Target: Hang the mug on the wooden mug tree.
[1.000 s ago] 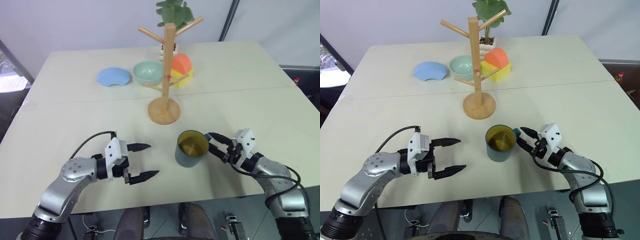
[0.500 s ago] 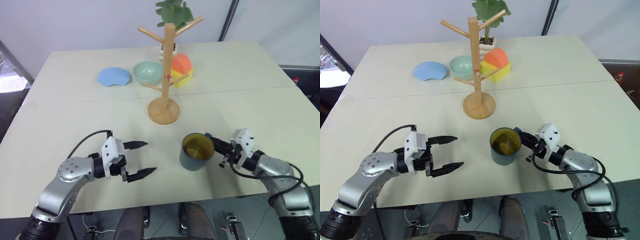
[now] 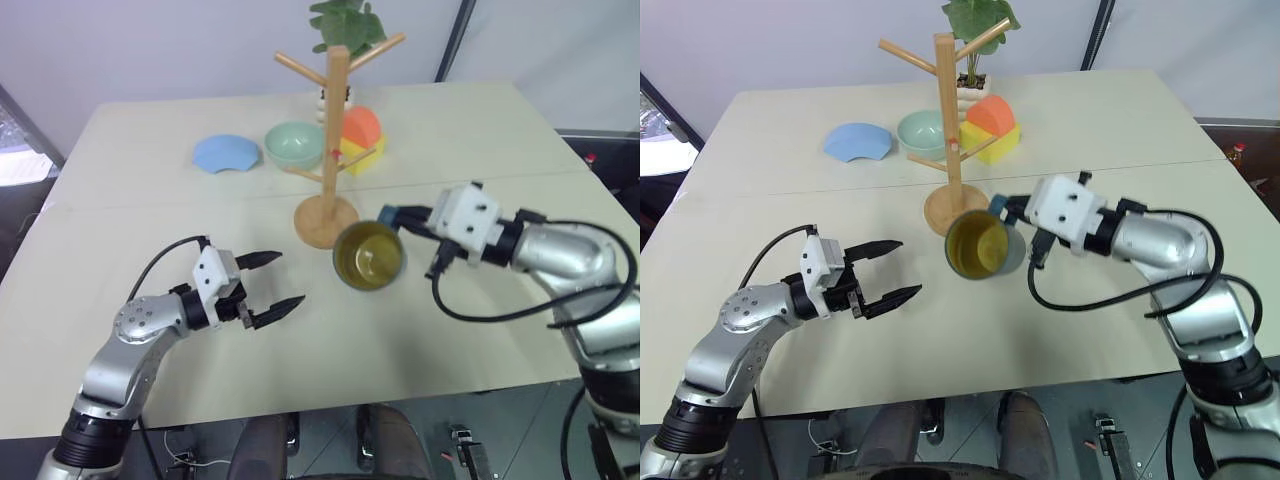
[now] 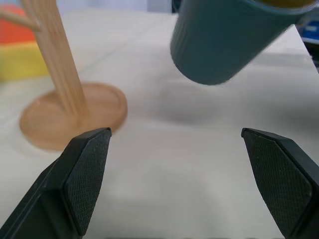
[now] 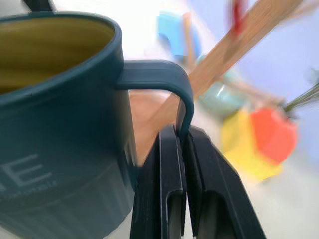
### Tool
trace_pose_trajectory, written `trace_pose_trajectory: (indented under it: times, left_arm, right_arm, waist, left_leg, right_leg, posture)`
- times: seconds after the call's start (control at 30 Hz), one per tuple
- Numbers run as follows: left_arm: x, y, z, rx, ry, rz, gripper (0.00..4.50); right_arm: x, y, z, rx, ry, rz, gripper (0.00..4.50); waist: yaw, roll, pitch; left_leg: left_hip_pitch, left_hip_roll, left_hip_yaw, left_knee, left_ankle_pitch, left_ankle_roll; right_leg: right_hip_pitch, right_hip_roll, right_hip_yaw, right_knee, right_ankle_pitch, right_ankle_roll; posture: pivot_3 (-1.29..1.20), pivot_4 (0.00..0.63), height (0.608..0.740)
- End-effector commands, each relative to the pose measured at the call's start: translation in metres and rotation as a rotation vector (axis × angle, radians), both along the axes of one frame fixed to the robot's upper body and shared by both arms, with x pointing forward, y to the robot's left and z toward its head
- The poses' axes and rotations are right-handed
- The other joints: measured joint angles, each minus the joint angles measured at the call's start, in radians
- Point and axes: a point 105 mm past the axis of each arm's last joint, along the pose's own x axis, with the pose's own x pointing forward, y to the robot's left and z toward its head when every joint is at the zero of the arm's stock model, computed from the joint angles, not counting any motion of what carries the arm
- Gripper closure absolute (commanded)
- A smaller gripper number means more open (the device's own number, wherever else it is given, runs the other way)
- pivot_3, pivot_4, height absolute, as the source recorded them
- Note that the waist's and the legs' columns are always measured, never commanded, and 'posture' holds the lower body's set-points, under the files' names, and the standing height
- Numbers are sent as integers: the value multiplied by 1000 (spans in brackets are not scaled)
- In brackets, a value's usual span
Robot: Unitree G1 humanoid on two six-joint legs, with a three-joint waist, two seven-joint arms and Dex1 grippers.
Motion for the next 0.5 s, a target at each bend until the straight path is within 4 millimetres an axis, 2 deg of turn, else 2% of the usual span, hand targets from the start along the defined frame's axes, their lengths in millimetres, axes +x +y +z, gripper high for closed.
trace_pose_trajectory:
  times: [0.03, 0.33, 0.5]
  left_arm:
    - [4, 5, 19, -21, -75, 35, 0]
    - [13, 15, 49, -45, -165, 84, 0]
    - [14, 18, 53, -41, -177, 96, 0]
  right_arm:
    - [0, 8, 21, -18, -60, -12, 4463]
    - [21, 31, 40, 11, -50, -101, 4463]
    - [22, 41, 43, 14, -41, -107, 4463]
  waist:
    - [0, 0, 0]
    - [-1, 0, 0]
    - [0, 0, 0]
  left_leg:
    - [0, 0, 0, 0, 0, 0]
    - [0, 1, 2, 1, 0, 0]
    - [0, 1, 2, 1, 0, 0]
  right_leg:
    - [0, 0, 0, 0, 0, 0]
    - [-1, 0, 0, 1, 1, -1]
    - [-2, 0, 0, 3, 1, -1]
  posture:
    - [0, 150, 740]
    - [0, 150, 740]
    - [0, 150, 740]
